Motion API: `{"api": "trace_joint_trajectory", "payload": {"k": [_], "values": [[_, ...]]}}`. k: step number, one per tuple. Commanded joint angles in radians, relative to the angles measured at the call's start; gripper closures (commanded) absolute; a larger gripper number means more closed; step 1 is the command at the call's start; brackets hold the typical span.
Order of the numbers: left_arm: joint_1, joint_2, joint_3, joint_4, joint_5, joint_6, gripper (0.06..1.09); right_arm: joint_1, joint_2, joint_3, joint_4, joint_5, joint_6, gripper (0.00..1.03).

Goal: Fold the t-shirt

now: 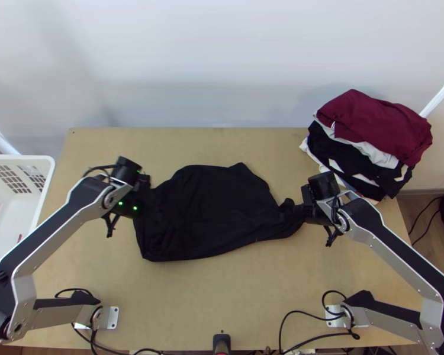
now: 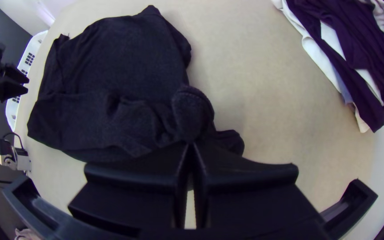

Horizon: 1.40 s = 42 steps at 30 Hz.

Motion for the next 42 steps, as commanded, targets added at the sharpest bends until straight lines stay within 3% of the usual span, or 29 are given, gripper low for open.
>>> {"api": "trace_joint_trajectory", "payload": {"k": [1, 14, 20, 21, 22, 24, 36, 42], "values": [[-0.01, 0.03, 0.02, -0.039, 0.001, 0.047, 0.33, 0.008, -0.022, -0.017, 0.01, 0.009, 0.023, 1.0], [-0.056, 0.1, -0.061, -0.032, -0.009, 0.068, 0.33, 0.001, -0.048, -0.017, 0.01, 0.009, 0.023, 1.0], [-0.107, 0.125, -0.133, 0.047, -0.009, 0.048, 0.35, -0.003, -0.051, -0.005, 0.011, 0.009, 0.021, 1.0], [-0.108, 0.125, -0.145, 0.071, -0.013, 0.045, 0.42, -0.003, -0.051, -0.003, 0.011, 0.009, 0.021, 1.0], [-0.108, 0.119, -0.162, 0.116, -0.019, 0.033, 0.58, -0.003, -0.055, -0.002, 0.011, 0.009, 0.021, 1.0], [-0.093, 0.091, -0.176, 0.165, -0.02, 0.025, 1.05, -0.003, -0.059, 0.001, 0.011, 0.009, 0.021, 1.0], [0.202, 0.007, 0.277, 0.157, -0.049, -0.021, 1.05, -0.025, -0.078, 0.066, 0.059, 0.011, -0.028, 1.0], [0.275, 0.039, 0.491, 0.168, -0.094, -0.035, 1.05, -0.1, 0.036, 0.274, 0.114, 0.018, -0.088, 1.0]]}}
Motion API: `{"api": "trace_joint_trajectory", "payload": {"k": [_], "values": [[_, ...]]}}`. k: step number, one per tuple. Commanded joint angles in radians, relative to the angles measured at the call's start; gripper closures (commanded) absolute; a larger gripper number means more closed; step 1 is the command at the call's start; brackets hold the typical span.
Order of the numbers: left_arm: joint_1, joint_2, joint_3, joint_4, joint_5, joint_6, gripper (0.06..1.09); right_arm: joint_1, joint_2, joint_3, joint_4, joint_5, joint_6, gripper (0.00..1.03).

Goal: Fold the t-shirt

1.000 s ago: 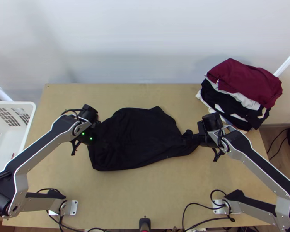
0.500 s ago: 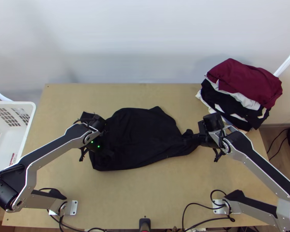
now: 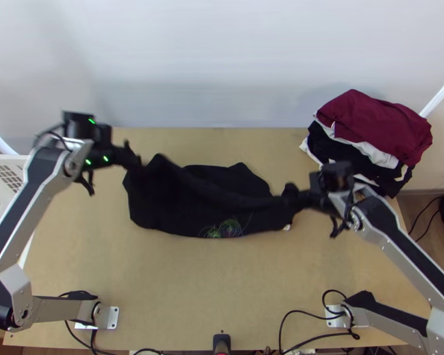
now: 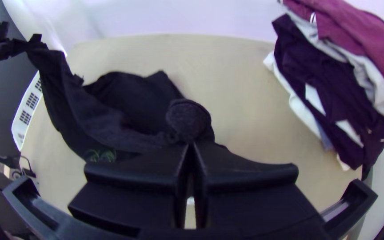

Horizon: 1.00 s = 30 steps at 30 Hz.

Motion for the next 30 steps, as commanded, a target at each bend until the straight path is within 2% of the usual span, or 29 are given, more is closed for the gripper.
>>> {"api": "trace_joint_trajectory", "payload": {"k": [1, 6, 9, 13, 19, 26, 30], "values": [[0.04, 0.018, 0.133, 0.005, -0.013, -0.023, 1.05, -0.062, 0.099, 0.201, 0.034, 0.013, -0.043, 1.0], [0.081, 0.063, 0.332, 0.008, -0.029, -0.026, 1.05, -0.13, 0.274, 0.587, 0.014, 0.021, -0.044, 1.0], [0.086, 0.06, 0.43, 0.006, -0.079, -0.028, 1.05, -0.145, 0.313, 0.756, 0.002, 0.03, -0.041, 1.0], [0.109, 0.023, 0.508, -0.006, -0.11, -0.051, 1.05, -0.15, 0.28, 0.83, -0.003, 0.033, -0.043, 1.0], [0.17, -0.06, 0.508, -0.024, -0.125, -0.1, 1.05, -0.177, 0.19, 0.845, -0.001, 0.033, -0.05, 1.0], [0.161, -0.097, 0.531, 0.181, -0.24, -0.042, 1.05, -0.196, 0.265, 1.109, 0.017, 0.059, -0.104, 1.0], [0.153, -0.075, 0.541, 0.339, -0.291, 0.001, 1.05, -0.234, 0.333, 1.199, 0.141, 0.08, -0.112, 1.0]]}}
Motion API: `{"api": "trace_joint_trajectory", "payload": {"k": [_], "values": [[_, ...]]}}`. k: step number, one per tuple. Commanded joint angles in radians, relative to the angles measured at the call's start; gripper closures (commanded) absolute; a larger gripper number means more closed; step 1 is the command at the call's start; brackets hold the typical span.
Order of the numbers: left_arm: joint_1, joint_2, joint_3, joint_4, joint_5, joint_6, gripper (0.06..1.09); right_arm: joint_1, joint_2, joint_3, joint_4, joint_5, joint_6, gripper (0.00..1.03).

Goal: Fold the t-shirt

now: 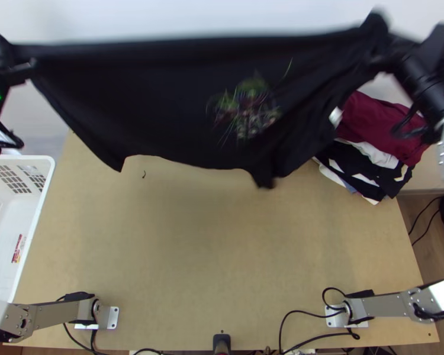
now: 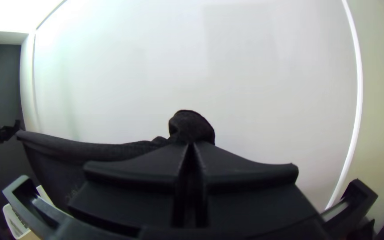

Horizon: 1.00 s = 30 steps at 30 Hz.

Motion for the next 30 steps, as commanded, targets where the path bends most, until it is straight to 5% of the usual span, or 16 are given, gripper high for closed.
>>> {"api": "trace_joint_trajectory", "payload": {"k": [1, 5, 10, 30], "values": [[-0.01, 0.007, 0.047, 0.103, -0.063, 0.056, 1.05, -0.053, 0.058, 0.062, 0.13, 0.047, -0.024, 1.0], [-0.023, 0.048, 0.125, 0.124, -0.092, 0.065, 1.05, -0.056, 0.075, 0.076, 0.255, 0.062, -0.056, 1.0], [-0.027, -0.01, 0.134, 0.097, -0.126, 0.056, 1.05, -0.041, -0.021, 0.064, 0.223, 0.059, -0.082, 1.0], [-0.017, -0.565, -0.044, -0.316, -0.131, -0.059, 1.05, 0.01, -0.662, -0.171, -0.4, 0.039, -0.105, 1.0]]}}
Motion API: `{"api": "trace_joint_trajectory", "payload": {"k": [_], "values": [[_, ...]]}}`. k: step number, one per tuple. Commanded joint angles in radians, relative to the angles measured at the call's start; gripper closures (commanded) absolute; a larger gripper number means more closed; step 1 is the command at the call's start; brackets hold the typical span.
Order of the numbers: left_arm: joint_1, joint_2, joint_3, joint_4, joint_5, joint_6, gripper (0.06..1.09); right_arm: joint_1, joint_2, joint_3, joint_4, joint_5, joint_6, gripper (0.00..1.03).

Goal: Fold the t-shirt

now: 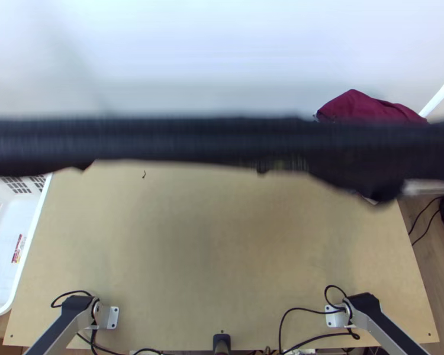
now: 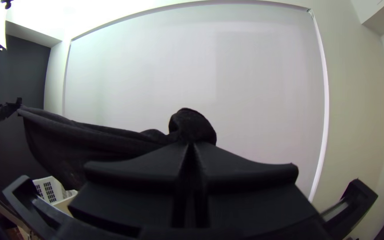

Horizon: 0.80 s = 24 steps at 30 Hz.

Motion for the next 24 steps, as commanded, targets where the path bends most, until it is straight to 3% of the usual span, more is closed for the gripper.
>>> {"api": "trace_joint_trajectory", "payload": {"k": [1, 6, 11, 15, 24], "values": [[0.025, -0.055, -0.061, -0.01, -0.06, 0.003, 1.05, -0.003, -0.03, -0.01, -0.051, 0.061, -0.02, 1.0], [0.031, -0.071, -0.11, -0.01, -0.057, 0.0, 1.05, -0.001, -0.024, -0.028, -0.067, 0.06, -0.003, 1.0], [0.031, -0.109, -0.249, 0.016, -0.051, -0.022, 1.05, 0.005, -0.016, -0.139, 0.015, 0.06, 0.005, 1.0], [0.031, -0.181, -0.492, 0.043, -0.028, -0.043, 1.05, 0.043, -0.038, -0.353, 0.097, 0.06, 0.032, 1.0], [0.019, -0.292, -1.104, 0.223, 0.037, -0.077, 1.05, 0.134, -0.101, -1.004, 0.459, 0.049, 0.115, 1.0]]}}
